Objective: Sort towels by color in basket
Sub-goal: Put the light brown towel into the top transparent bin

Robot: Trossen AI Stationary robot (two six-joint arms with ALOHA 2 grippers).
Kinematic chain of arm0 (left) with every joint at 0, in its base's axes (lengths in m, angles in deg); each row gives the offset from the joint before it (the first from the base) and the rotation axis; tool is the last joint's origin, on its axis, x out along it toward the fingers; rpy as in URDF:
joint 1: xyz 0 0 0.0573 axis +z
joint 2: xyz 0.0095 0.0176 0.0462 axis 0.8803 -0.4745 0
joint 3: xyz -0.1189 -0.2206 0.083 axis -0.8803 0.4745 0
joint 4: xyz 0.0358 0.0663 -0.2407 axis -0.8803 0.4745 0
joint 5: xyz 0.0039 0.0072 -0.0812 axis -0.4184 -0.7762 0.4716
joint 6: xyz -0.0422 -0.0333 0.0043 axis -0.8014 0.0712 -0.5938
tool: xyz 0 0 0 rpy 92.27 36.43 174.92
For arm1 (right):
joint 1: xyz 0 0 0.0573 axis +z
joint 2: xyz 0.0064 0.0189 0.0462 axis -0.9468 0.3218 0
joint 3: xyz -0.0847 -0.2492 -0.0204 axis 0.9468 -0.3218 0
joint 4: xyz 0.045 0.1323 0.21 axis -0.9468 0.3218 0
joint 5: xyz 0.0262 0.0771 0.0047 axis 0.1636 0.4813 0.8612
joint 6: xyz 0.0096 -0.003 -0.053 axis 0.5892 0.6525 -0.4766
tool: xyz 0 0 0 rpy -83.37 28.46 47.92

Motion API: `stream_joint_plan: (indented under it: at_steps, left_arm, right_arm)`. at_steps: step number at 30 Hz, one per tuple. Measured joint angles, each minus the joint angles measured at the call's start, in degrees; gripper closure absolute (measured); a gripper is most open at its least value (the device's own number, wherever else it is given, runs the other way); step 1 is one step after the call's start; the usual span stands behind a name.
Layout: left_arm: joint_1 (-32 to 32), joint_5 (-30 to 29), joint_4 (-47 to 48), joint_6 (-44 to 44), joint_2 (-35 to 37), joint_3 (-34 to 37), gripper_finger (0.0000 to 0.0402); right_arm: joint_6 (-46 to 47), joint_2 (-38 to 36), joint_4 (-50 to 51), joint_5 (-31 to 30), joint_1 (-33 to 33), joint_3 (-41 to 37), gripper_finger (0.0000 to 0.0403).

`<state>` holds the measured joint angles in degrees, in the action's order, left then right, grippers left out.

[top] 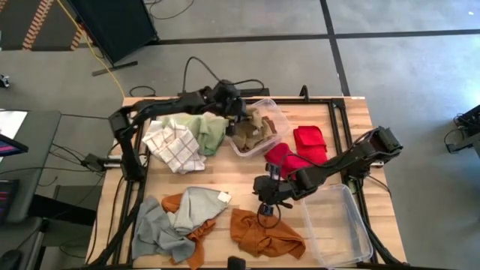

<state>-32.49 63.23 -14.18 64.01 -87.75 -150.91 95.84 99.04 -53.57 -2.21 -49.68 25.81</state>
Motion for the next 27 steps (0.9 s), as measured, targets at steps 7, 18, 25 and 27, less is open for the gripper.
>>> stream_joint_plan:
  at_steps: [7, 18, 25, 27]
  left_arm:
    - [1.80, 2.27, 7.35, -2.04, -4.43, -3.50, 0.0381]
    - [1.35, 1.52, 12.49, -0.66, 0.28, -5.16, 0.0281]
    - [-0.27, 1.76, 15.13, -0.95, 5.16, -6.33, 0.0212]
    - [-0.81, 1.91, 15.95, -1.04, 7.27, -6.63, 0.0201]
  right_arm:
    - [-0.04, -3.88, 2.92, -3.94, 0.70, 0.00, 0.0269]
    - [-0.09, -10.37, 7.09, -7.40, 1.77, 0.00, 0.0269]
    - [-1.41, -13.00, 9.13, -7.61, 3.71, 0.00, 0.0268]
    - [-2.22, -12.95, 9.29, -7.56, 4.96, 0.00, 0.0266]
